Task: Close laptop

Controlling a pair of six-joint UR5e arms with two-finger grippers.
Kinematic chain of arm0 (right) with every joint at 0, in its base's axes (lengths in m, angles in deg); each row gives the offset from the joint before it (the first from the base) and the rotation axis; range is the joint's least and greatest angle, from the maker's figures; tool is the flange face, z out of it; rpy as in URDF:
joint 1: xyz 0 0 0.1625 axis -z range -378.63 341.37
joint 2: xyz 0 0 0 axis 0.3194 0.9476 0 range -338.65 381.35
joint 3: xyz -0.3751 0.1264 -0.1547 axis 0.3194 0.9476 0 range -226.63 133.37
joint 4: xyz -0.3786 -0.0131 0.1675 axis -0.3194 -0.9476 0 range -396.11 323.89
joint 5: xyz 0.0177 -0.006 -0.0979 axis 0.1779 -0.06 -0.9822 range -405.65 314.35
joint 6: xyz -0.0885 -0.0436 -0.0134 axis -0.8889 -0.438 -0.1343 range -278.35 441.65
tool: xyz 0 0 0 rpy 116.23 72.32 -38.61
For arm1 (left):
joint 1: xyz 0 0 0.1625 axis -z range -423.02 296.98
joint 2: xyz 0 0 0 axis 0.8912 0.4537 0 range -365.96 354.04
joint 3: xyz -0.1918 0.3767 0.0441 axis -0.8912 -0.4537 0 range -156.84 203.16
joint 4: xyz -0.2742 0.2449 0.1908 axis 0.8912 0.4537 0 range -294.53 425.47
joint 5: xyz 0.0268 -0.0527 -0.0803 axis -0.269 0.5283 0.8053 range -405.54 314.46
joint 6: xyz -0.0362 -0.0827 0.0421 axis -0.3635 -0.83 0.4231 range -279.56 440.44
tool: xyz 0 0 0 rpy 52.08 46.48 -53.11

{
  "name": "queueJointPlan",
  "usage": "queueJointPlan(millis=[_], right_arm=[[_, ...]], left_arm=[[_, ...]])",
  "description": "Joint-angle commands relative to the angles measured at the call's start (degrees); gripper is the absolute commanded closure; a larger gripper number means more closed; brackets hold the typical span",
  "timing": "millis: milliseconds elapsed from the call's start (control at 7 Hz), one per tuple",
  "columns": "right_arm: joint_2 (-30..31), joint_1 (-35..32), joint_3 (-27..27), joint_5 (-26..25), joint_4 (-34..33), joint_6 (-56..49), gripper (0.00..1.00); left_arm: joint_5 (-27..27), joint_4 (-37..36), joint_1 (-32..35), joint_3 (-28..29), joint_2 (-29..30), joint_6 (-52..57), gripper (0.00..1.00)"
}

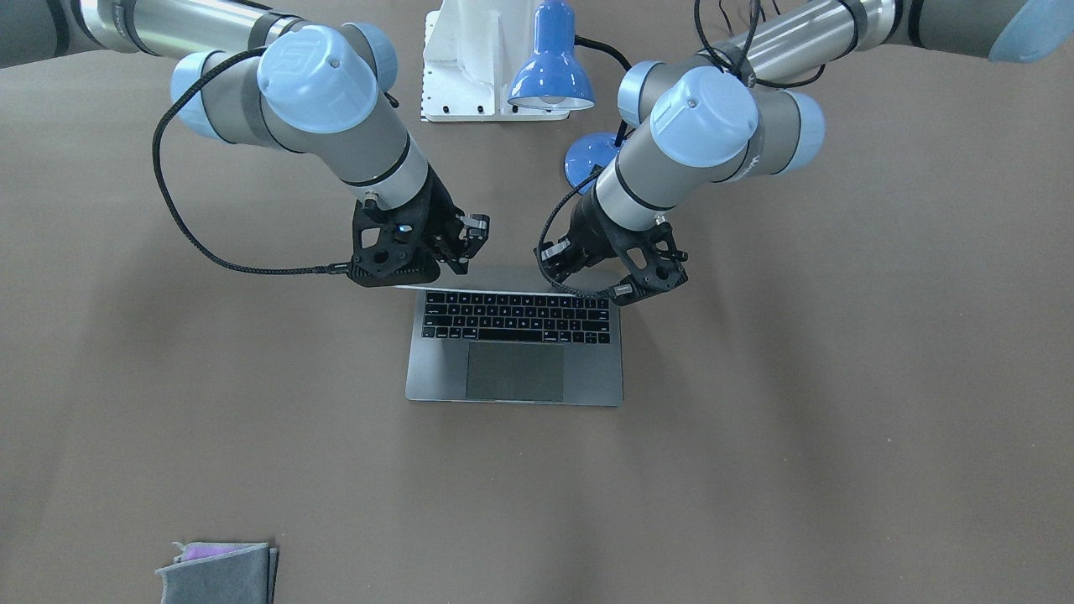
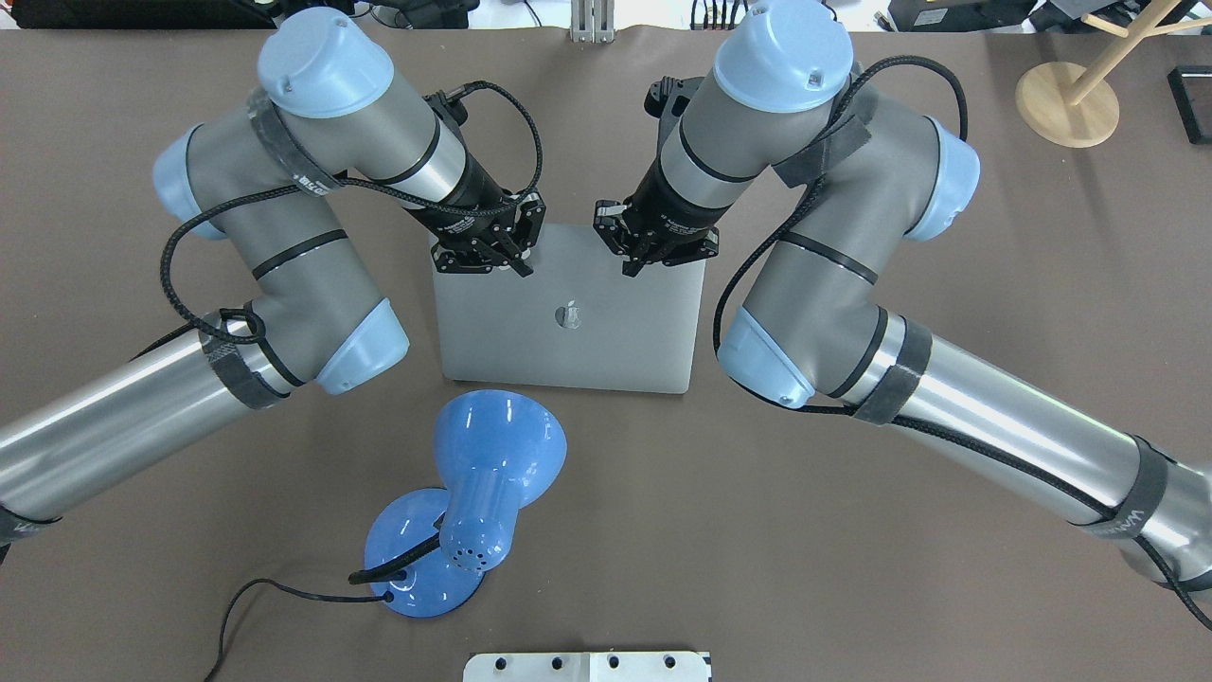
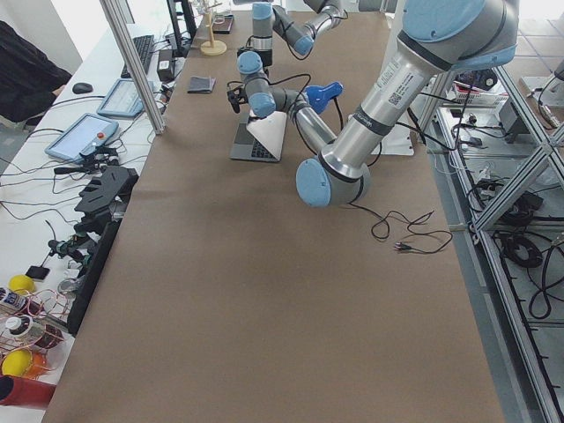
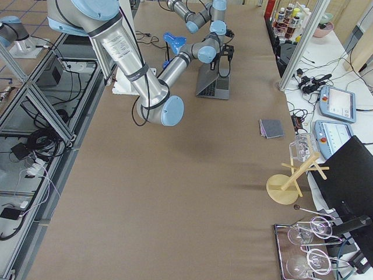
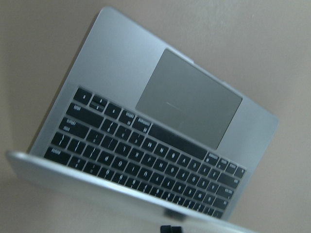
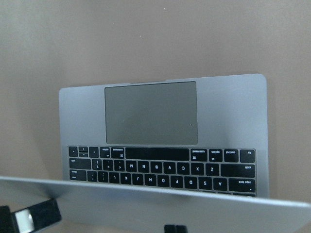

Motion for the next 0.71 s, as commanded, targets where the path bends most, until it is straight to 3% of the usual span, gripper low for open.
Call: queueJointPlan(millis=[0, 286, 571], right_arm=[[-2.4, -0.2, 6.3, -0.2, 3.4, -0.2, 1.00], [-6.7, -0.2, 18.2, -0.6, 10.6, -0.2, 1.00], [-8.8, -0.2, 23.4, -0.6, 13.3, -0.3, 1.00]], left_arm=[[-1.1, 3.9, 0.4, 5.6, 1.6, 0.0, 1.00], [-1.1, 3.9, 0.4, 6.8, 2.0, 0.0, 1.00], [-1.8, 6.4, 0.4, 10.4, 2.5, 0.0, 1.00]])
